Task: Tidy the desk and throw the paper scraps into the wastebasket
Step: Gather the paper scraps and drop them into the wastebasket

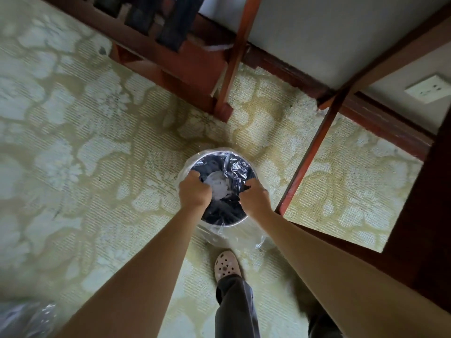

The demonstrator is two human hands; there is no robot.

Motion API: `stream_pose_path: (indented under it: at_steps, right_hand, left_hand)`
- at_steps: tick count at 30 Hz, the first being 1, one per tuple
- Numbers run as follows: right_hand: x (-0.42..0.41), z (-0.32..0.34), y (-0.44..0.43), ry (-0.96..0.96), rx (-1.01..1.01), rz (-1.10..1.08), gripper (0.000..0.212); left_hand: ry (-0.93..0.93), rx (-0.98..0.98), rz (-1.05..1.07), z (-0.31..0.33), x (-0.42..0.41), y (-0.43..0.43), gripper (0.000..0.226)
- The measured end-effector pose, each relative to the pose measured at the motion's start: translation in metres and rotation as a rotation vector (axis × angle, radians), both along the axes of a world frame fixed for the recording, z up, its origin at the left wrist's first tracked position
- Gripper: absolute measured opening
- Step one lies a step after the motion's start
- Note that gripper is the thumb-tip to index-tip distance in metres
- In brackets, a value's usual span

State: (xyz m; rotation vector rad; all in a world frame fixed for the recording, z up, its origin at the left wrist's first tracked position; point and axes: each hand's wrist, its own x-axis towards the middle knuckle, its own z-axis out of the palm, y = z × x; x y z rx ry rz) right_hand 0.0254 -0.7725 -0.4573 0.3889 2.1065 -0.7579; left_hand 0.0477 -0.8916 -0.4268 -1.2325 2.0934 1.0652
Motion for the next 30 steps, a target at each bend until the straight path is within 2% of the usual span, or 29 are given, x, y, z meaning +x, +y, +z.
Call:
stream_pose_path:
  at_steps: [4,10,13,17,24,30]
  right_hand:
    - [-0.016,0.076,0.004,0.152,-0.057,-0.153,0.034]
    - [-0.027,0.255,0.031,0.451,-0.142,-0.168,0.026]
    - [-0.021,0.331,0.057,0.571,-0.164,-0.26,0.026]
    - [0.0,0.43,0.123,0.73,-0.194,-0.22,0.025]
    - [0.072,0.53,0.295,0.94,-0.181,-0.29,0.013]
    - [0.157,0.546,0.474,1.066,0.069,-0.324,0.02]
  left_hand:
    - [0.116,-0.016,0.058,0.066,-0.016,0.009,0.03]
    - [0.395,0.141,0.102,0.232,-0.041,0.052,0.028]
    - [0.515,0.173,0.101,0.31,-0.035,0.076,0.027]
    - [0.642,0.188,0.057,0.406,-0.003,0.119,0.023]
    - [0.812,0.245,-0.105,0.499,0.06,0.267,0.015]
    - [0.828,0.34,-0.404,0.51,0.104,0.449,0.017]
